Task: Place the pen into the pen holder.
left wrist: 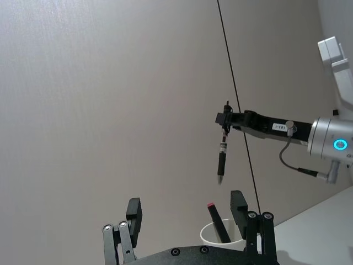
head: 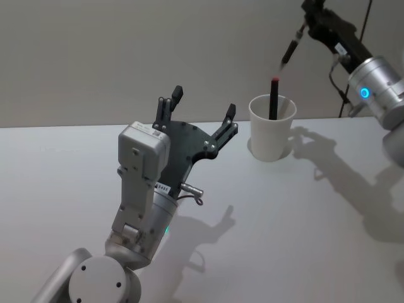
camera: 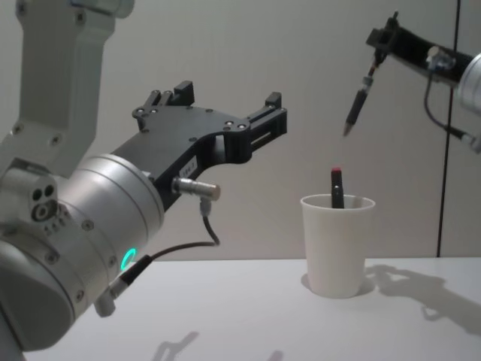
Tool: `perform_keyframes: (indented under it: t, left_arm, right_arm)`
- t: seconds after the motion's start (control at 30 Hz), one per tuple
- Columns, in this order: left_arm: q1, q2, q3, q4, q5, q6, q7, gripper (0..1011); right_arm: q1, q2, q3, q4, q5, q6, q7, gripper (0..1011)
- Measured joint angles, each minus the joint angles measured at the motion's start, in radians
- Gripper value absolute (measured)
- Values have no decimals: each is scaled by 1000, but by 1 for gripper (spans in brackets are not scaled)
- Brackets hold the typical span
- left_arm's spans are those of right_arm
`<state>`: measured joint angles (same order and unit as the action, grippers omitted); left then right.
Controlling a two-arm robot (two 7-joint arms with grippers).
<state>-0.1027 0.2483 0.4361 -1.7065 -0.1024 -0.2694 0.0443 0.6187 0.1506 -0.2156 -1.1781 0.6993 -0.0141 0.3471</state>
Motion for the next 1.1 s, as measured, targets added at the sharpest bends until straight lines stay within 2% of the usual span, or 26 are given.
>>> perform_keyframes:
  t: [0.3,0.53,0.6,0.63,0.8,0.93,0.97,1.03,1.1]
  left_arm:
    - [0,0,0,0,0,0,0,1001]
    - [0,0,0,0,0,0,0,1001]
    - [0,0,0,0,0,0,0,1001]
    - [0,0,0,0,0,0,0,1001]
    - [0,0,0,0,0,0,0,1001]
    - [0,0,0,0,0,0,0,1001]
    - [0,0,0,0,0,0,0,1001]
    - [0,0,0,0,0,0,0,1001]
    - [0,0,0,0,0,0,0,1001]
  right_arm:
    - [-29,35,19,-85,-15,80,19,134]
    - [-51,58,23,-142,-64,135,19,133]
    - [-61,65,21,-161,-96,149,14,133]
    - [-61,65,21,-161,-96,149,14,134]
    - [-80,71,9,-186,-161,147,-7,133]
    - [-98,72,-6,-200,-223,116,-30,133]
    - [-98,72,-6,-200,-223,116,-30,133]
    - [-109,70,-15,-206,-255,89,-42,133]
    - [-111,70,-18,-207,-260,85,-44,133]
